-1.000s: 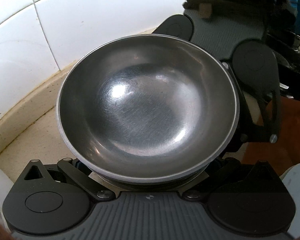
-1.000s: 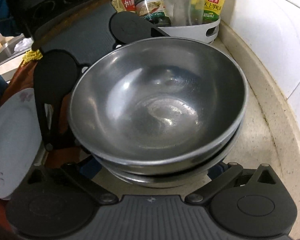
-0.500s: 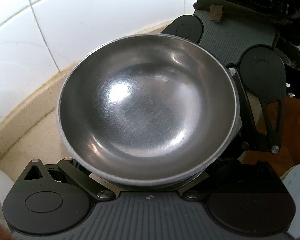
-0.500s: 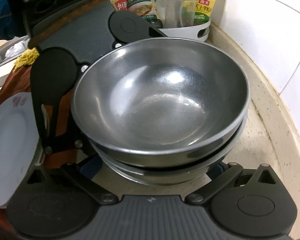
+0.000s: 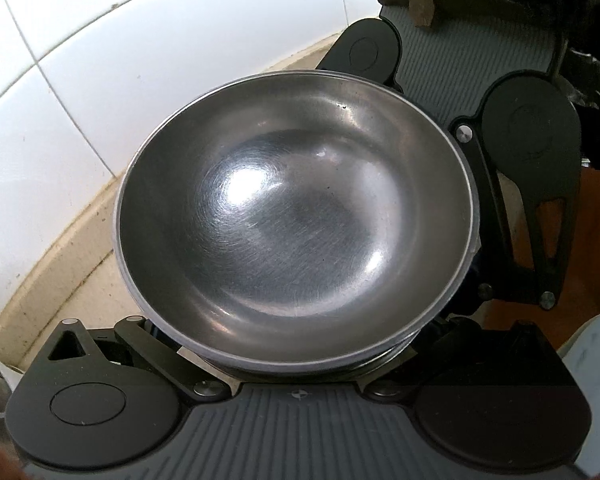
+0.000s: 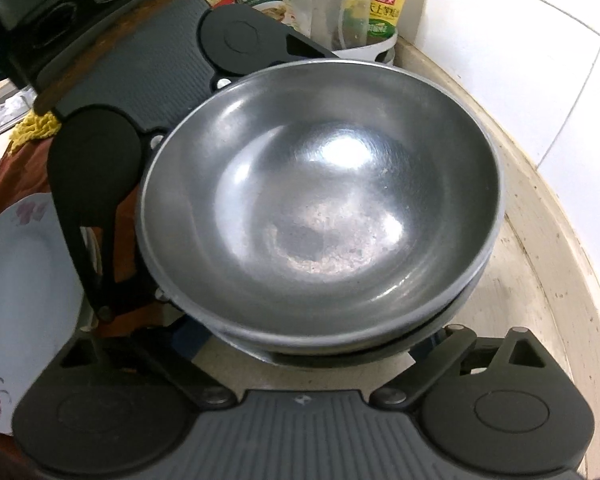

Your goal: Organize plates and bowls

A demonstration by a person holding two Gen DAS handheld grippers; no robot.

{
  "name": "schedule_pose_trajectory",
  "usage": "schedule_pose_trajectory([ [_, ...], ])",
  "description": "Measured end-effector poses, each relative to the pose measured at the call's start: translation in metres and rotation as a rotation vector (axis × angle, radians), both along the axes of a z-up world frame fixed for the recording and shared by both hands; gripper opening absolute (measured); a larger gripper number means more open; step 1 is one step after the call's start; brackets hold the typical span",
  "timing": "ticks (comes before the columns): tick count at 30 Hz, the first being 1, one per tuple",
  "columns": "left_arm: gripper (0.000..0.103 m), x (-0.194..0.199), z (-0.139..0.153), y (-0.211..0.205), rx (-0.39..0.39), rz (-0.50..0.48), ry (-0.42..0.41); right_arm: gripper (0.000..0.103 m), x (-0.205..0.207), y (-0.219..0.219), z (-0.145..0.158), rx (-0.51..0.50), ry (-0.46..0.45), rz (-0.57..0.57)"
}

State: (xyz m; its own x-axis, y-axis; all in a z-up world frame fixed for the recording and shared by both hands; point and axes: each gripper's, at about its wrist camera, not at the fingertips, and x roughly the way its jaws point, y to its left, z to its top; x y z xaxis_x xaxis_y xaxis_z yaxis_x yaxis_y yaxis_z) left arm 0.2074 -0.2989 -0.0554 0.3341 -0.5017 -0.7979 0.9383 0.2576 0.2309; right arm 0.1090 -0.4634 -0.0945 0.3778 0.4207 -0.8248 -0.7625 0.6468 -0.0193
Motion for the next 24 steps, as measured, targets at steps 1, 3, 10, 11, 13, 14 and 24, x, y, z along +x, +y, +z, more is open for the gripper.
schedule_pose_trajectory([
  [1, 0.103, -0.004, 0.002, -0.003, 0.004, -0.003, -0.006, 0.090, -0.001, 0.000, 0.001, -0.003, 0.005, -0.007],
  [3, 0.103, -0.009, 0.003, -0.005, 0.012, -0.002, -0.011, 0.088, -0.002, 0.000, 0.003, -0.015, 0.008, -0.016],
  [10, 0.103, -0.009, 0.011, -0.005, 0.008, 0.011, -0.005, 0.084, -0.005, 0.001, 0.015, -0.009, 0.020, -0.036],
  [11, 0.103, -0.009, 0.012, -0.005, 0.008, 0.013, -0.005, 0.083, -0.002, 0.003, 0.016, -0.006, 0.023, -0.039],
  [13, 0.103, -0.010, 0.018, -0.002, 0.002, 0.021, -0.006, 0.081, -0.007, 0.002, 0.021, -0.004, 0.020, -0.043],
  [14, 0.103, -0.011, 0.020, -0.002, 0.000, 0.026, -0.007, 0.080, -0.008, 0.003, 0.023, -0.003, 0.018, -0.043],
  [24, 0.103, -0.025, 0.043, 0.005, -0.010, 0.071, -0.033, 0.069, -0.014, 0.013, 0.045, -0.004, 0.004, -0.056],
])
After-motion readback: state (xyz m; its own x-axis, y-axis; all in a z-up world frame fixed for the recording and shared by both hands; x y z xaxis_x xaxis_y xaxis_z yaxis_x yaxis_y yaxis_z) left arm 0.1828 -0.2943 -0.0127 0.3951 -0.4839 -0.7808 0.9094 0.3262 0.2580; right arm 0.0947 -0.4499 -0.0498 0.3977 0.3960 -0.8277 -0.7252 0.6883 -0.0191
